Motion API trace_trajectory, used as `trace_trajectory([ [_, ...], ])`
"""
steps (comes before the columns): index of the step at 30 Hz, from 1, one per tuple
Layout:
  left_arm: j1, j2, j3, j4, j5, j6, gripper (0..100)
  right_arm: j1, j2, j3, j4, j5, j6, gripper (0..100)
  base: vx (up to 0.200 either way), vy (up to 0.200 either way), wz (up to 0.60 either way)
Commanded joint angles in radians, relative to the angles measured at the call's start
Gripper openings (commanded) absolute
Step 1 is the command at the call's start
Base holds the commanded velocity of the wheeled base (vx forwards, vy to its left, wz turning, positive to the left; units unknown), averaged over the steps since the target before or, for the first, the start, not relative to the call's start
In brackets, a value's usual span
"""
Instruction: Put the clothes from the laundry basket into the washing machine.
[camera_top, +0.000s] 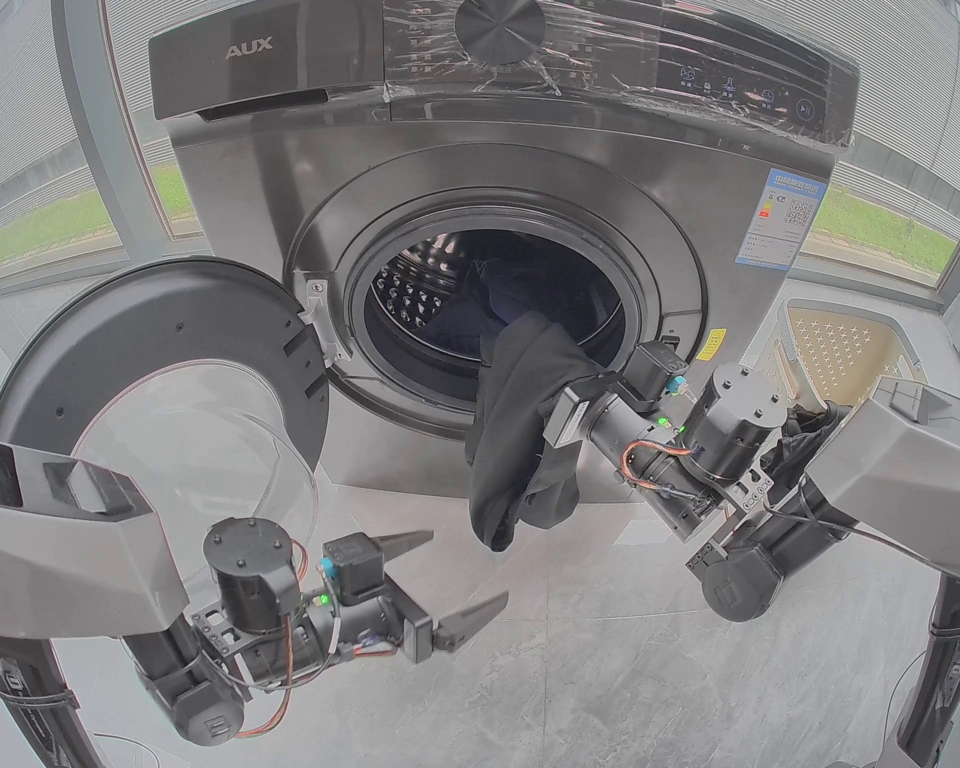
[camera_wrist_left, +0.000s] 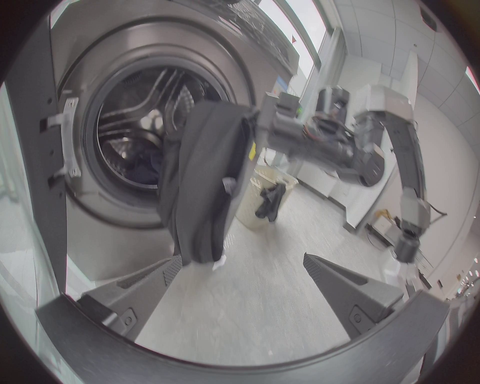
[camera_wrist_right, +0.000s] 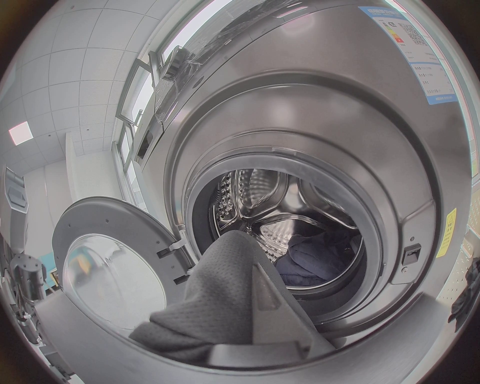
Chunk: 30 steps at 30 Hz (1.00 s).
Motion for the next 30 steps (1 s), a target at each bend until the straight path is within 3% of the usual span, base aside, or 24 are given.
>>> trace_trajectory([
  [1,0.002,0.038,-0.199,-0.004,0.051,-0.052,100,0.04,0.005,0.004,0.0,-0.011,0.0,0,0.0,0.0,0.0],
  [6,-0.006,0.066,-0.293,-0.004,0.098,-0.056,100,0.055,0.009,0.004,0.002,-0.019,0.0,0,0.0,0.0,0.0],
  [15,-0.004,0.101,-0.303,-0.006,0.094,-0.056,100,0.101,0.005,0.004,0.011,-0.054,0.005,0,0.0,0.0,0.0],
  [25,0.034,0.199,-0.431,-0.004,0.1,-0.059,100,0.134,-0.039,0.062,0.009,-0.08,0.013,0,0.0,0.0,0.0],
  [30,0.034,0.233,-0.497,-0.002,0.106,-0.082,100,0.15,-0.068,0.094,0.006,-0.083,0.016,0,0.0,0.0,0.0],
])
